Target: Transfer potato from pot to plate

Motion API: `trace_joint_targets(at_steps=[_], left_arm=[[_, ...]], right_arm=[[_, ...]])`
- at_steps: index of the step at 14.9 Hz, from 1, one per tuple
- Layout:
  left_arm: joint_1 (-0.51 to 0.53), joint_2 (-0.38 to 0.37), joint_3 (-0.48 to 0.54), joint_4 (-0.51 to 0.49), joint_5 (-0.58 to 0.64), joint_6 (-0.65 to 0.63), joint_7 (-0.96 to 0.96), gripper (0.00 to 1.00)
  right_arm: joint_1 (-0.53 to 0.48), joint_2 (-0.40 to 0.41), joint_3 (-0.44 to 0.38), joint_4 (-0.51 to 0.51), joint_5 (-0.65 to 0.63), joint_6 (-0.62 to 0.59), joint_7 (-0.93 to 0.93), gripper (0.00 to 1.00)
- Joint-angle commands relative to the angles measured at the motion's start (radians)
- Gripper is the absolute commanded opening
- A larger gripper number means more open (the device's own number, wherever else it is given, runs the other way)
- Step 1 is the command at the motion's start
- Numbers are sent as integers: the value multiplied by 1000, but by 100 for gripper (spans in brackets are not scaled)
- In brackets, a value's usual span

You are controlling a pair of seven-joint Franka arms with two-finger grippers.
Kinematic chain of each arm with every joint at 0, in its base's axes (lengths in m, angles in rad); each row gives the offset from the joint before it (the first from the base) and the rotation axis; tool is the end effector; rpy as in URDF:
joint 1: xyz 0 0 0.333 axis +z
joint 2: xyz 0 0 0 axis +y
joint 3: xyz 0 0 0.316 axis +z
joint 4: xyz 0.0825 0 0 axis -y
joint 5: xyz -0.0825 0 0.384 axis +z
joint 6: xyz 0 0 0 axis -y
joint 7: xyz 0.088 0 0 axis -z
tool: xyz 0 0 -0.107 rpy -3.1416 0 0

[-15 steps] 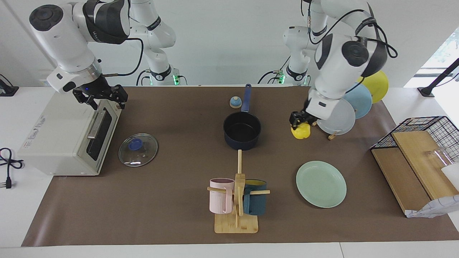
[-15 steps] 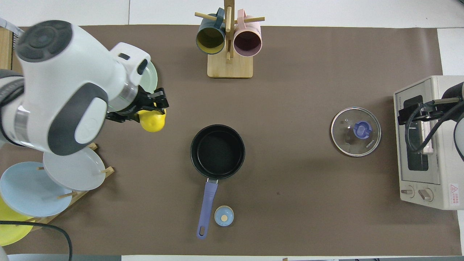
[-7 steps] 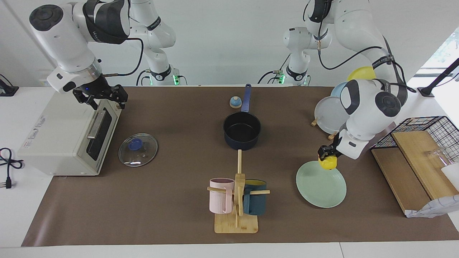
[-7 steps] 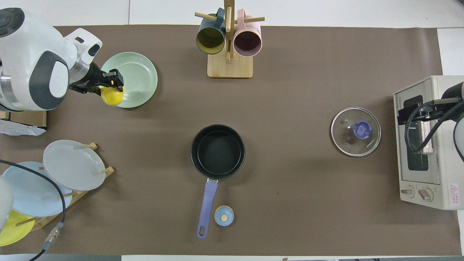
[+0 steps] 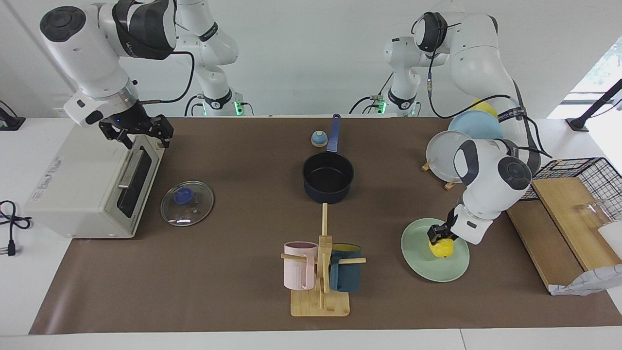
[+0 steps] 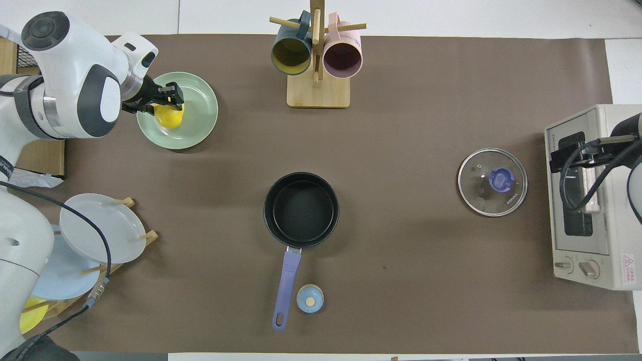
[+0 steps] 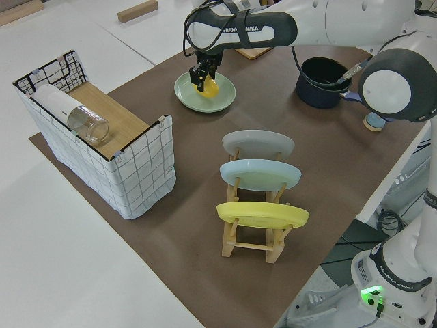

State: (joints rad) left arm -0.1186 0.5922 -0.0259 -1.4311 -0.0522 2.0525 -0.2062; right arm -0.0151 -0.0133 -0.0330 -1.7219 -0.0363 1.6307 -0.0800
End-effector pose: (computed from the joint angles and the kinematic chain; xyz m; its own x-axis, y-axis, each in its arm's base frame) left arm 0.7100 -0.1027 0.3513 0.9958 0.0902 0.0153 0.0890 -0.9938 0.0659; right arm 0.5486 -0.0302 0.5656 0.9962 0.0342 -0.0805 0.0367 -0.9989 0.0292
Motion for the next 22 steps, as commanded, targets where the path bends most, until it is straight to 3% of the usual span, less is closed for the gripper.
trace_joint_targets(at_steps=[1,2,7,10,17,22], left_arm=[[-1,9,-3,4,22,20,25,53],[-1,8,-3,5,22,21,31,100],[7,-15,0,15,22,-27,31,100],[14,-125,0,12,11,-90,31,100],[36,-394,0,-9,20,-429,34,100],[28,-572,0,-225,20,-457,53,100]], right_arm=[[1,-16,8,-15,16,17,22,100],[1,-16,10,-13,15,18,23,100],[-2,-19,10,-13,16,0,22,100],[0,-30,10,-18,16,-2,20,100],[-2,-68,12,-13,29,-66,14,100],[7,-74,18,-8,29,-55,19,100]])
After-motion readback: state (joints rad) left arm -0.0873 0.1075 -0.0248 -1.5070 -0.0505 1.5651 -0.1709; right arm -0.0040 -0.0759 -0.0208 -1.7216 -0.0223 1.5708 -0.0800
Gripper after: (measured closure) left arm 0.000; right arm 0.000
